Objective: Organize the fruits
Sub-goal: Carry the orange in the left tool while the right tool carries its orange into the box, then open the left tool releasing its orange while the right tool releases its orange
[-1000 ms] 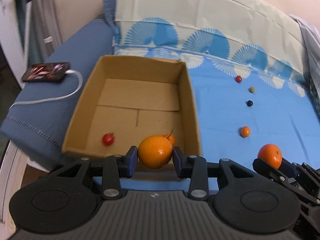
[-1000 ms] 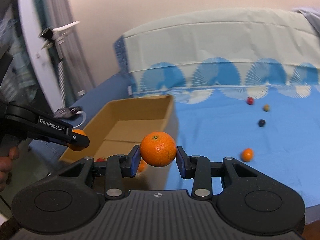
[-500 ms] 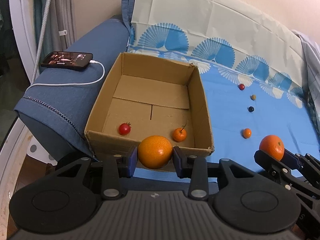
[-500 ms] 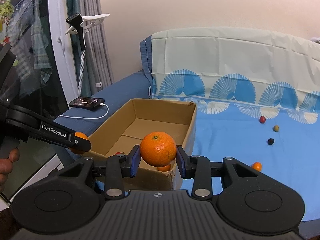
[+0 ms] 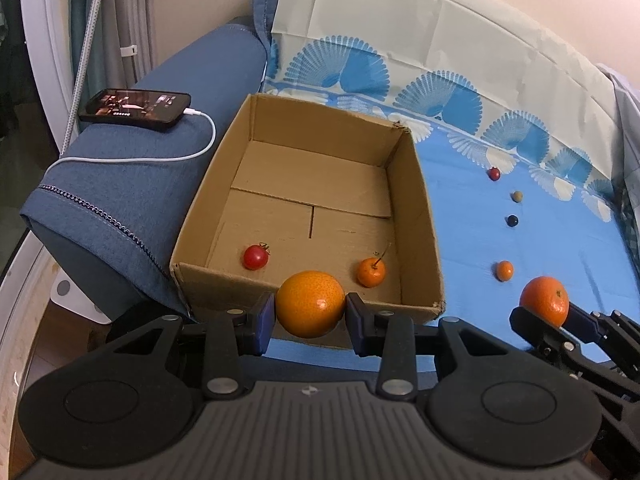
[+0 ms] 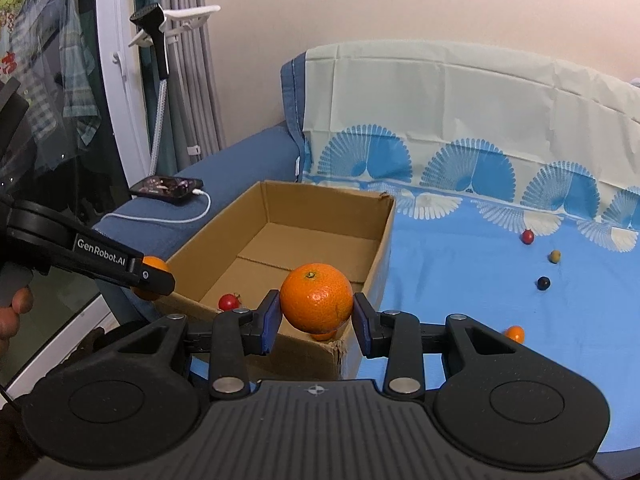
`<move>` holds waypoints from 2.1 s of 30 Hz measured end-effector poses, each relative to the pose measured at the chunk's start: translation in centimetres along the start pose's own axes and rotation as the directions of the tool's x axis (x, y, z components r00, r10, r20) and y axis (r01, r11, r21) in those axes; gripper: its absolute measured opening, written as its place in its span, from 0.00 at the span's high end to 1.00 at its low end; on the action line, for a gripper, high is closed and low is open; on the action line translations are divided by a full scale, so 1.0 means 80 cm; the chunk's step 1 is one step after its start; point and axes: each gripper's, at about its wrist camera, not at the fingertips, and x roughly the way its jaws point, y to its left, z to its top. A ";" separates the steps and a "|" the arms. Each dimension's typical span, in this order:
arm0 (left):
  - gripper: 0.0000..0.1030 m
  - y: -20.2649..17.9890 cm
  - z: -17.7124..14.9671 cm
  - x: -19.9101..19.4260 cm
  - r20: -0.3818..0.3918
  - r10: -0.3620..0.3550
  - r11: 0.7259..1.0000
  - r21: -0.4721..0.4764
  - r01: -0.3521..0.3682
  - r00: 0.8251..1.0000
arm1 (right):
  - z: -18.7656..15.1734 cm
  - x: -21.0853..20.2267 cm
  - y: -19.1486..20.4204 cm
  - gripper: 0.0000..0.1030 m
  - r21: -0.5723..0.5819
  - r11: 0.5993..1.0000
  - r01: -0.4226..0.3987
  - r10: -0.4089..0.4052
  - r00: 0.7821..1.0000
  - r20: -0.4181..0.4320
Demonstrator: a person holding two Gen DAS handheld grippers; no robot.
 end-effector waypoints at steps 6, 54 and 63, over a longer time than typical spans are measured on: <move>0.59 0.001 0.019 0.020 -0.009 0.009 1.000 0.011 -0.009 1.000 | 0.012 0.037 -0.010 0.62 0.067 0.997 -0.025 0.030 0.997 -0.067; 0.59 0.017 0.111 0.289 -0.278 0.187 0.978 0.142 -0.152 0.942 | 0.041 0.317 -0.022 0.61 -0.003 0.997 -0.080 0.074 0.928 -0.366; 0.00 0.013 0.120 0.251 -0.170 0.171 0.978 0.149 -0.147 0.971 | 0.053 0.301 -0.026 0.17 -0.017 0.995 -0.094 0.082 0.934 -0.347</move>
